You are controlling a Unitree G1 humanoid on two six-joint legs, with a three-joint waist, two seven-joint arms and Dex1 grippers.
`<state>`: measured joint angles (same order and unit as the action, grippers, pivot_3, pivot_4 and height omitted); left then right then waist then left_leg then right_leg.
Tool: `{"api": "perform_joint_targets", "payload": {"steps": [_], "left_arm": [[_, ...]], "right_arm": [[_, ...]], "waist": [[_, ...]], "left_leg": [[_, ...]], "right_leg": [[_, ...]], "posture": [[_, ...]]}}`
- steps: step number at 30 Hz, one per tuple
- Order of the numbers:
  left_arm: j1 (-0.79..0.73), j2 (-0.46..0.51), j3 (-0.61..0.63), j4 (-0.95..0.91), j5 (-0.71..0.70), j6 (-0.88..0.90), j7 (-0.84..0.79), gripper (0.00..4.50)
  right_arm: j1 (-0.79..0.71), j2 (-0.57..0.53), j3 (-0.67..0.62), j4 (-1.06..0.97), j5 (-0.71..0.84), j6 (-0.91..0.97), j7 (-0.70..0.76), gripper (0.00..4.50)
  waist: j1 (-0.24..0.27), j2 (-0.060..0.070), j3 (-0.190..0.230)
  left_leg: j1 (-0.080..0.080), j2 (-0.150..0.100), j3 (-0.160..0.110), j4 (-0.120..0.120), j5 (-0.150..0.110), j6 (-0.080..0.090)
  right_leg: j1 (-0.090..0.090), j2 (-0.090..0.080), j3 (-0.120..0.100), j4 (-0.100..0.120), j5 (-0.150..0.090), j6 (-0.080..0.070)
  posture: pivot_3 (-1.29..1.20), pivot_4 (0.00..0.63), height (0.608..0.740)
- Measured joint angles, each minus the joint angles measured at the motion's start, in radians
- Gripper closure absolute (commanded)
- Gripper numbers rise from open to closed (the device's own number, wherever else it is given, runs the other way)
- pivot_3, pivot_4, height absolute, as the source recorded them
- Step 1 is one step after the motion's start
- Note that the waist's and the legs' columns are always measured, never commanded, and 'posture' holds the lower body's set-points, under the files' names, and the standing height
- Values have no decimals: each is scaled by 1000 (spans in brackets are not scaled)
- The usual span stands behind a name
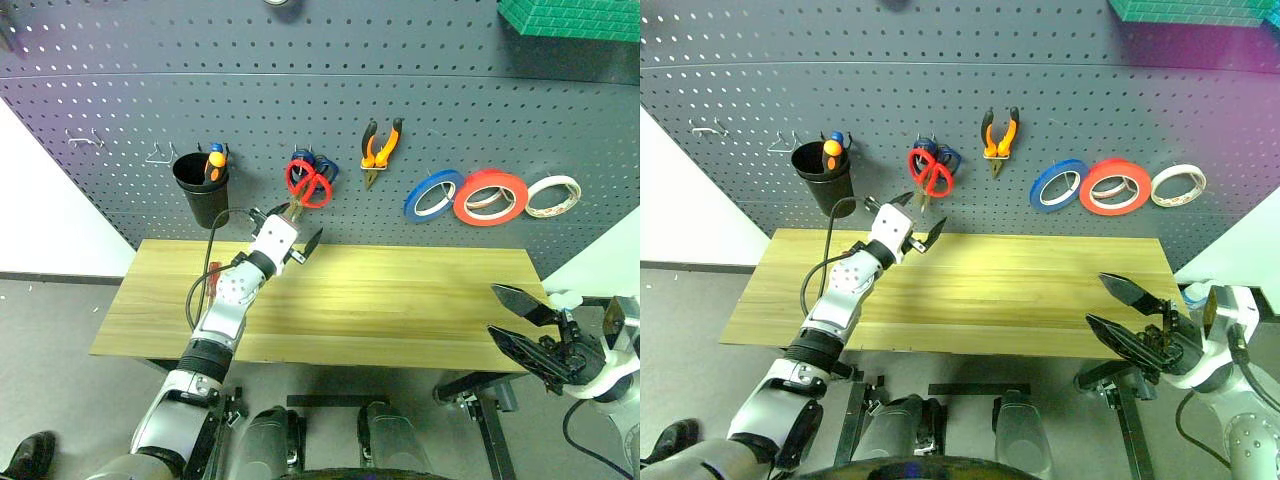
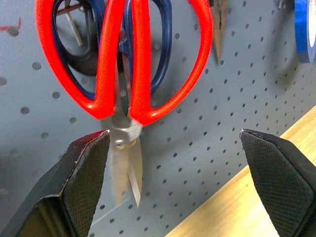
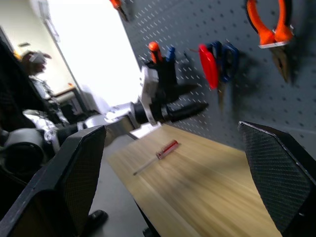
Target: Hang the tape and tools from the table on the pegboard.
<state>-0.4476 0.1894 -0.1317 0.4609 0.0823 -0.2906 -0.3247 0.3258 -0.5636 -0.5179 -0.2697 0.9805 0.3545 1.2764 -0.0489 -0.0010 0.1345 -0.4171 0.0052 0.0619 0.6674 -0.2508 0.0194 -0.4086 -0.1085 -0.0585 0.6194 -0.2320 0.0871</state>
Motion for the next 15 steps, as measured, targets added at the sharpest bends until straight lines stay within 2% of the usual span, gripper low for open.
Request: {"api": "perform_joint_targets", "payload": {"steps": [9, 15], "left_arm": [[145, 34, -2, -154, -28, 83, -63, 38], [303, 86, 21, -330, -53, 198, -77, 38]], "right_arm": [[-43, 22, 57, -37, -48, -56, 8, 0], [-96, -25, 89, 20, -116, -104, 84, 0]], "waist": [[-11, 0, 0], [-19, 1, 0]], "left_leg": [[0, 0, 0, 0, 0, 0], [1, 0, 0, 0, 0, 0]], "right_leg": [[0, -2, 0, 0, 0, 0], [0, -3, 0, 0, 0, 0]], "posture": [[-201, 91, 740], [-170, 91, 740]]}}
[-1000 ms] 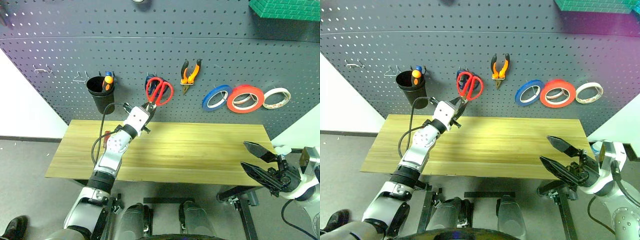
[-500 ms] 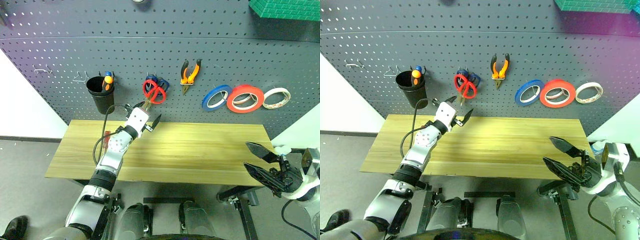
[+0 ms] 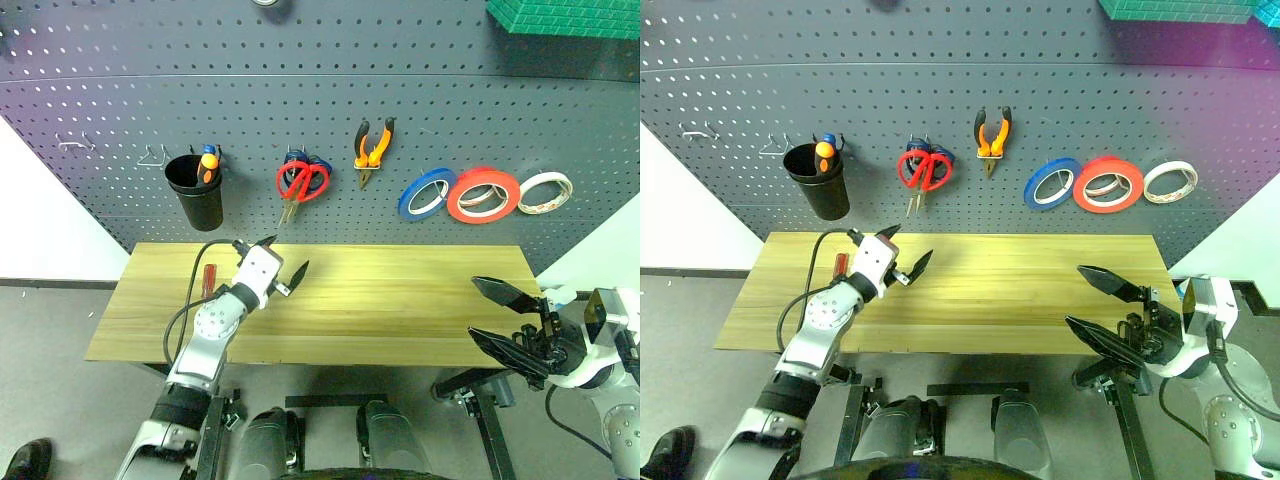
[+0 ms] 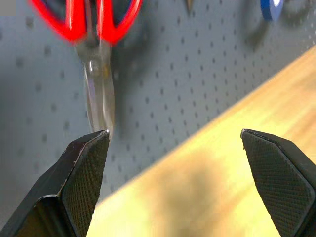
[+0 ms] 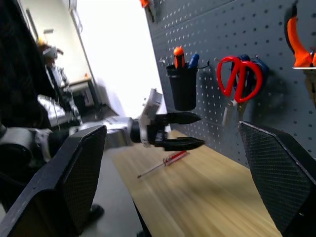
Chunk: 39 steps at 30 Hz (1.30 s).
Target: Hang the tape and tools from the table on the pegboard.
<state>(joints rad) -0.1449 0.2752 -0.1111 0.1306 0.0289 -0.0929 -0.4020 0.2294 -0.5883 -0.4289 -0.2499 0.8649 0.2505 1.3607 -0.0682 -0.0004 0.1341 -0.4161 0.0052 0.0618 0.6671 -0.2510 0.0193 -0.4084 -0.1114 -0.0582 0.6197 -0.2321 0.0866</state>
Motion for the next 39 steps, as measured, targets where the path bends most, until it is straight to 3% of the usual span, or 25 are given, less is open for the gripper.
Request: {"api": "perform_joint_targets", "payload": {"steps": [12, 18, 26, 39], "left_arm": [[64, 25, 104, -94, -34, 120, 47, 38], [92, 32, 182, -120, -90, 254, 73, 38], [98, 14, 247, -170, -151, 421, 122, 38], [-50, 94, 303, 40, -171, 470, 115, 38]], "right_arm": [[95, 33, 77, 58, -119, -160, 91, 0], [97, 33, 88, 252, -156, -251, 183, 0], [113, -5, 86, 264, -146, -262, 240, 0], [189, -160, 203, 508, -49, -502, 247, 0]], "waist": [[29, -3, -2], [26, -4, -2], [36, -6, 7], [55, -9, 52]], "left_leg": [[2, 0, 0, 0, -2, -3], [3, 0, 0, -1, -2, -3], [6, 0, -2, -2, -2, -3], [5, 0, -1, -6, -2, -3]], "right_leg": [[1, -1, 0, -1, 0, 0], [1, -1, 0, -1, 0, 0], [1, -2, 1, -3, -1, 0], [0, -6, 1, -6, -1, -1]], "posture": [[-107, 91, 740], [-107, 117, 740], [-100, 172, 740], [-126, 211, 740]]}}
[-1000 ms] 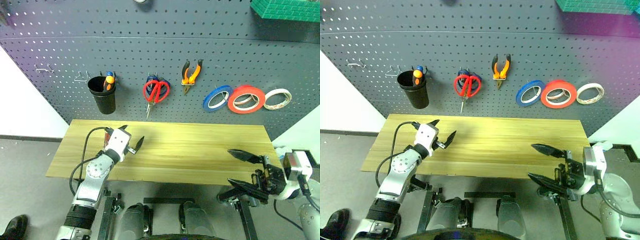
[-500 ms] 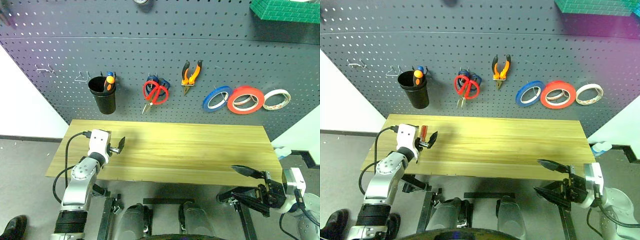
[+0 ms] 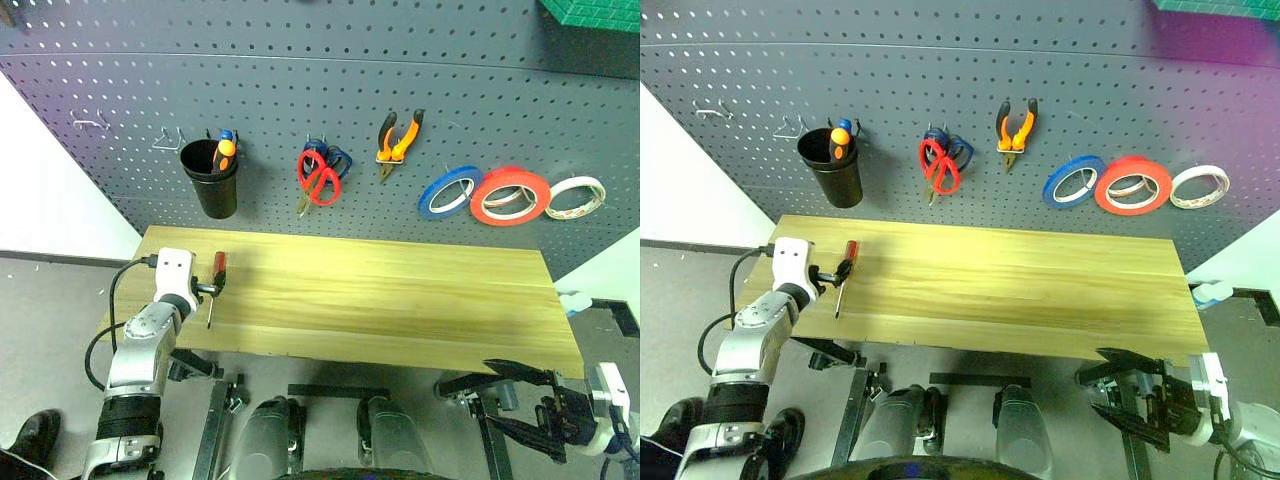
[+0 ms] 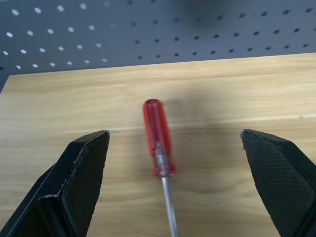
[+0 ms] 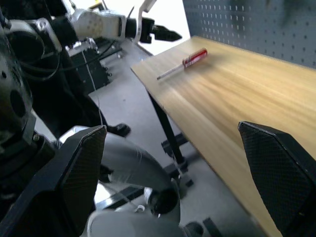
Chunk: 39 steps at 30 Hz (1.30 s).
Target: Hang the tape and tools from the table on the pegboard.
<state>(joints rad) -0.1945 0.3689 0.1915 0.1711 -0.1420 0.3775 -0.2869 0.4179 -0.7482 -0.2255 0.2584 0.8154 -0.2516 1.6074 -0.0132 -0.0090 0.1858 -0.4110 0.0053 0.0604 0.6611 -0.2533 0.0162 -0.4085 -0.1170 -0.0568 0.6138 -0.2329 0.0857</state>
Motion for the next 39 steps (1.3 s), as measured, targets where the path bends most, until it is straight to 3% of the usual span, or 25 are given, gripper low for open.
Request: {"api": "perform_joint_targets", "payload": {"steps": [20, 32, 35, 39], "left_arm": [[-279, 61, -24, 515, 38, -170, -76, 38], [-292, 34, -53, 574, 68, -170, -48, 38], [-292, 30, -57, 568, 67, -163, -57, 578], [-303, 17, -56, 561, 65, -123, -21, 1878]], "right_arm": [[241, -36, -32, -107, 85, -61, -1, 0], [355, -32, -77, -180, 100, -70, -1, 0], [370, -29, -79, -186, 103, -81, -1, 0], [384, -24, -80, -196, 103, -87, -1, 0]], "waist": [[-4, -7, 65], [-5, -9, 89], [-6, -9, 90], [-7, -9, 90]], "left_leg": [[-2, 0, 3, -15, 0, 0], [-13, 0, 13, -15, -1, 2], [-13, 0, 17, -15, -2, 3], [-11, 0, 19, -14, -2, 4]], "right_leg": [[-4, -2, 0, -12, 0, 0], [-16, -11, -4, -14, 3, 2], [-17, -15, -6, -14, 5, 4], [-18, -17, -7, -15, 7, 5]], "posture": [[-197, 298, 740], [-225, 320, 740], [-227, 320, 740], [-231, 315, 740]]}}
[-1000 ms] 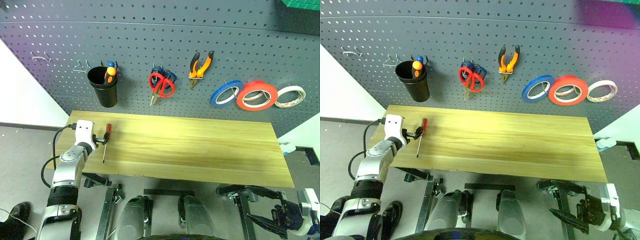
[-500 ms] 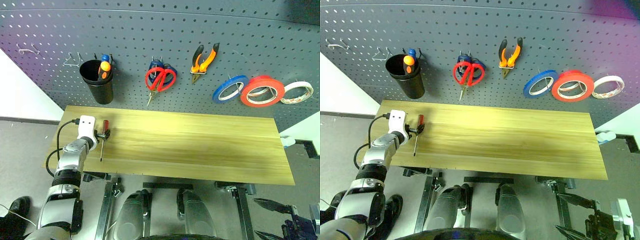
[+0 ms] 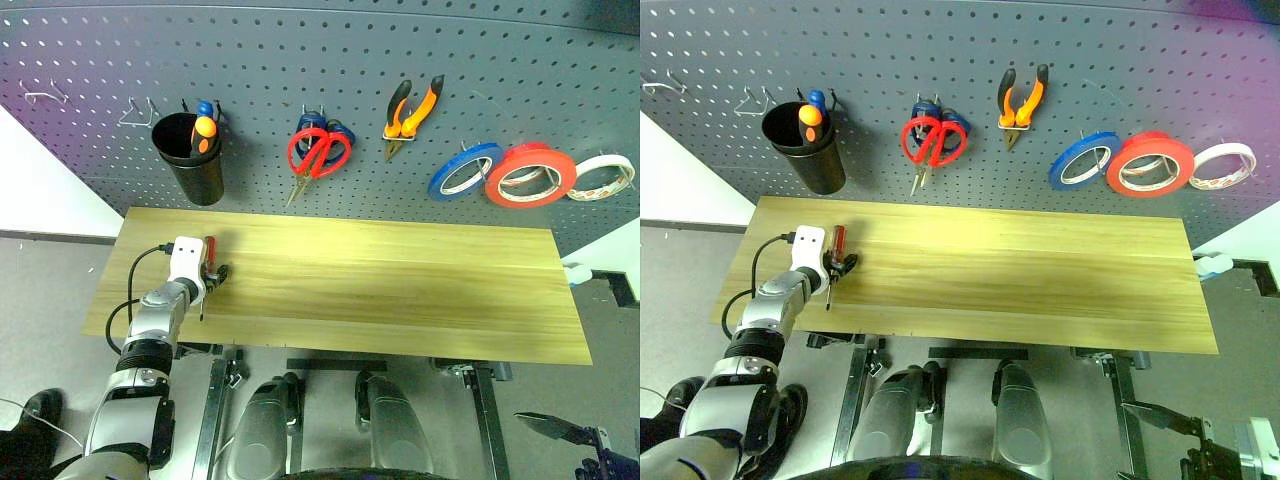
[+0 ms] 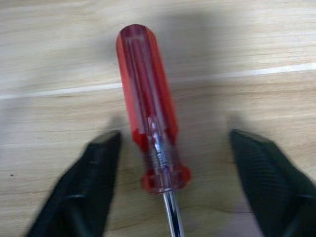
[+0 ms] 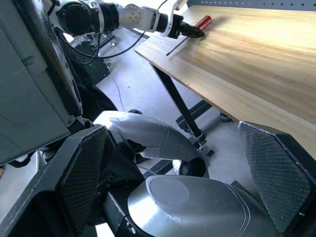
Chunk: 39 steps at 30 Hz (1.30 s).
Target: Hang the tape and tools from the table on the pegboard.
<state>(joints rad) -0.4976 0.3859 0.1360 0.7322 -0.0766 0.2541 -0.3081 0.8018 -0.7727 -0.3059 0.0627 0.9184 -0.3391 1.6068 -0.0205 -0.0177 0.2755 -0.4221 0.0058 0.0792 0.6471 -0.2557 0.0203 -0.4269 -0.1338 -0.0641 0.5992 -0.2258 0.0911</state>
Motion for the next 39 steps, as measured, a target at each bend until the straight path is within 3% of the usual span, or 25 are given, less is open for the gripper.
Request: {"api": "perform_joint_targets", "payload": {"steps": [5, 16, 22, 29, 39], "left_arm": [[16, -7, 1, -35, -2, 31, 12, 3619], [163, -30, 2, -246, -22, 81, 4, 3661], [301, -58, 5, -458, -26, 72, 25, 3661], [457, -63, -6, -767, -32, -13, 10, 3661], [568, 10, -6, -906, 24, -155, -29, 3661]], "right_arm": [[10, 7, -2, 0, 0, -11, 0, 0], [9, 15, -1, 1, -1, -22, 0, 0], [-28, 20, 1, 0, 2, -8, 0, 0], [-30, 22, -23, -52, 37, 7, 0, 0], [-28, 25, -123, -149, 132, 101, 0, 0]], "waist": [[-6, 0, 0], [-24, 1, 0], [-23, 1, 0], [-21, 2, -3], [-17, 5, -39]], "left_leg": [[2, 1, 2, 0, 0, 0], [2, 2, 3, -1, 0, 0], [-1, 2, 3, 0, 0, 0], [-3, 2, 4, 0, 0, 0], [-4, 2, 6, 2, 0, 0]], "right_leg": [[0, 0, -1, 0, 1, 0], [0, 0, -1, 0, 1, 0], [-1, 0, -1, 0, 2, -1], [-1, 0, -2, -1, 3, -1], [0, 1, -5, -1, 4, 1]], "posture": [[-232, 307, 740], [-221, 287, 740], [-199, 257, 740], [-176, 215, 740], [-140, 139, 740]]}}
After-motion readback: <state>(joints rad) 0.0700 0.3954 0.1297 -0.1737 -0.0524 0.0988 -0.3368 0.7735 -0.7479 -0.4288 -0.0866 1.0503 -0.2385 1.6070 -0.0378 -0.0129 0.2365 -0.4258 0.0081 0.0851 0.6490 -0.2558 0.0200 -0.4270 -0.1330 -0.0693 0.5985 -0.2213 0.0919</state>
